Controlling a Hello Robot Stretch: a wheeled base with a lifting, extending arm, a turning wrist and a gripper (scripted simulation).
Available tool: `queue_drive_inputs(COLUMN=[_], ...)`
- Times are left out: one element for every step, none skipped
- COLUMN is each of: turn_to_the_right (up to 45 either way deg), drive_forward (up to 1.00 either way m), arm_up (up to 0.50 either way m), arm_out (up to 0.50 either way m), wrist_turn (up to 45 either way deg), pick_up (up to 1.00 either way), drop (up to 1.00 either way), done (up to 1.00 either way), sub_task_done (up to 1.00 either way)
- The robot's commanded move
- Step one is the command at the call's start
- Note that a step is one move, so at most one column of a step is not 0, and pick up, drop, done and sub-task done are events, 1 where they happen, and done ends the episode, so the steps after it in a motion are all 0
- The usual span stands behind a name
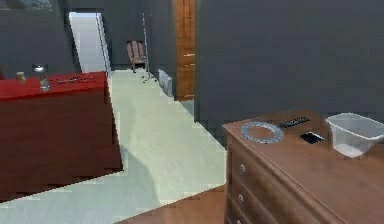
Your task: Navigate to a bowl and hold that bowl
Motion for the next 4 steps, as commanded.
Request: queue_drive_inputs(turn_to_the_right=[45.0,45.0,15.0,0.0], drive_forward=[0.0,0.0,0.0,0.25], arm_up=[0.0,0.0,0.0,0.0], arm_out=[0.0,0.0,0.0,0.0], wrist_turn=[0.0,0.0,0.0,0.0], pick_up=[0.0,0.0,0.0,0.0], drop=[0.0,0.0,0.0,0.0], done=[0.0,0.0,0.0,0.0], sub_task_done=[0.0,0.0,0.0,0.0])
